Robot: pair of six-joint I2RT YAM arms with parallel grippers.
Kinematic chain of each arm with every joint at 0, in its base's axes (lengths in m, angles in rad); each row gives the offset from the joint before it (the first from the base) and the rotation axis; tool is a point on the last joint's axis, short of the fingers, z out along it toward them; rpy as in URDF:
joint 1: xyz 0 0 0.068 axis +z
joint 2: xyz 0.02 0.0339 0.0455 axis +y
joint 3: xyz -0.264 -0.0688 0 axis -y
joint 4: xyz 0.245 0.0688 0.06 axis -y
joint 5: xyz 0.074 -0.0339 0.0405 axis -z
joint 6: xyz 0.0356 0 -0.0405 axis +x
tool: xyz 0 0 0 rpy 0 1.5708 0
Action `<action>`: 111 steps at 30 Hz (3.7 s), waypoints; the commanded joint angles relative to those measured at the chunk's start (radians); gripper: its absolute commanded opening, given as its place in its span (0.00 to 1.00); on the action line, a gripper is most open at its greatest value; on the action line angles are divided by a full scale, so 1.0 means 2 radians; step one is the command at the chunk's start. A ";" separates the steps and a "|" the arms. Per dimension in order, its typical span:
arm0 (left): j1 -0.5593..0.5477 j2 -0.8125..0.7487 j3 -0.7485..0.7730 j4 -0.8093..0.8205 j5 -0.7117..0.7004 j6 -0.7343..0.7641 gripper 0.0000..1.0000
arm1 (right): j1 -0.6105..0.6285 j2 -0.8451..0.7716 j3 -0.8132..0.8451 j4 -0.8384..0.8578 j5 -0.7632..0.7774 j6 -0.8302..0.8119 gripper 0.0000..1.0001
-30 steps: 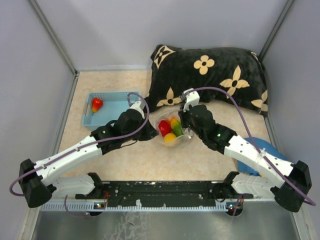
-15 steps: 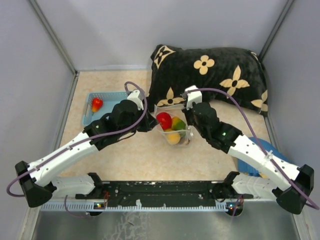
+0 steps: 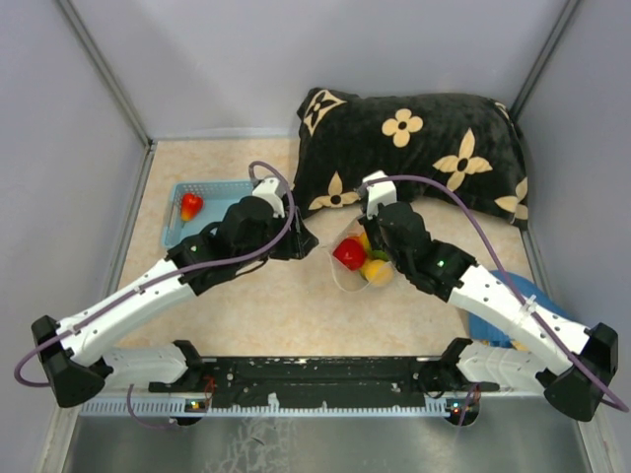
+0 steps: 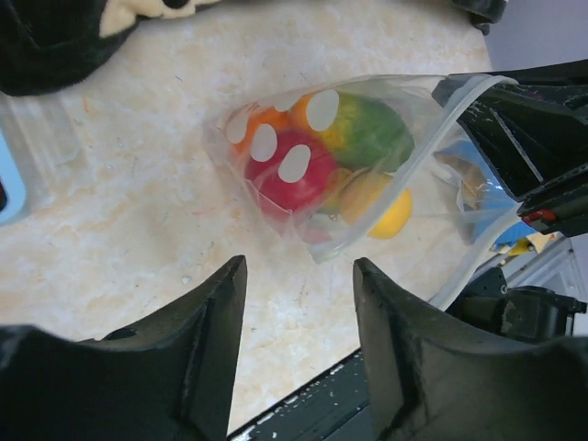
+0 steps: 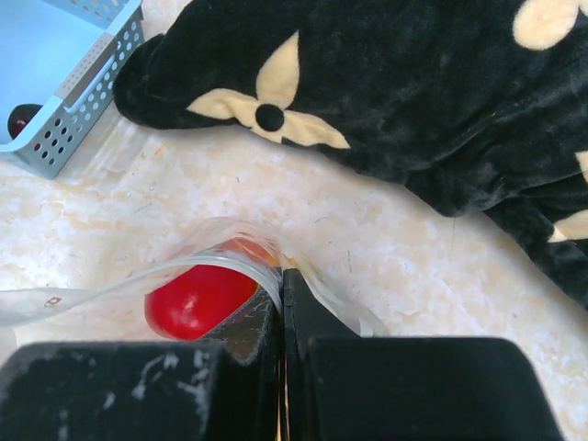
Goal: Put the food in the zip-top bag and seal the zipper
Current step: Place the fake fruit in the zipper food storage bag, then pick up the fake fruit from the bin, then place the fake fruit in the zipper food storage bag.
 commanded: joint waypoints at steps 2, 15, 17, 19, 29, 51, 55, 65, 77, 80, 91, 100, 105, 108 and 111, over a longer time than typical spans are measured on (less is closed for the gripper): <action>0.025 -0.026 0.025 -0.019 -0.032 0.036 0.63 | -0.001 -0.003 0.026 0.027 0.011 0.006 0.00; 0.268 0.041 0.008 -0.027 0.100 0.073 0.75 | -0.001 -0.009 0.022 0.035 0.003 0.004 0.00; 0.291 0.066 0.012 -0.029 0.113 0.071 0.75 | -0.001 -0.011 0.020 0.037 0.001 0.003 0.00; 0.309 0.088 0.012 -0.019 0.135 0.071 0.75 | -0.001 -0.012 0.017 0.041 -0.002 0.004 0.00; 0.355 0.219 0.024 0.001 0.157 0.063 0.75 | -0.001 -0.012 0.007 0.055 -0.016 0.004 0.00; 0.357 0.336 0.000 0.050 0.250 0.053 0.65 | -0.001 -0.005 -0.004 0.067 -0.026 0.008 0.00; 0.357 0.324 -0.007 0.053 0.247 0.050 0.53 | -0.001 -0.006 -0.006 0.069 -0.029 0.011 0.00; 0.356 0.236 -0.035 0.052 0.206 0.041 0.40 | -0.001 -0.004 0.003 0.066 -0.032 0.015 0.00; 0.344 0.094 -0.058 0.046 0.206 0.045 0.37 | -0.001 -0.001 0.015 0.061 -0.045 0.026 0.00; 0.318 0.051 -0.057 0.046 0.210 0.043 0.37 | -0.001 0.004 0.020 0.061 -0.051 0.029 0.00; 0.177 -0.078 -0.087 0.124 0.169 0.032 0.36 | -0.001 0.015 0.029 0.063 -0.070 0.041 0.00; 0.084 -0.094 -0.082 0.180 0.174 0.027 0.35 | -0.001 0.014 0.035 0.059 -0.082 0.045 0.00; -0.002 -0.084 -0.089 0.233 0.131 0.051 0.35 | -0.001 0.013 0.035 0.060 -0.087 0.050 0.00; -0.037 -0.073 -0.091 0.264 0.101 0.078 0.35 | -0.001 0.011 0.035 0.059 -0.093 0.052 0.00; -0.062 -0.059 -0.103 0.299 0.064 0.115 0.35 | -0.001 0.009 0.035 0.059 -0.095 0.054 0.00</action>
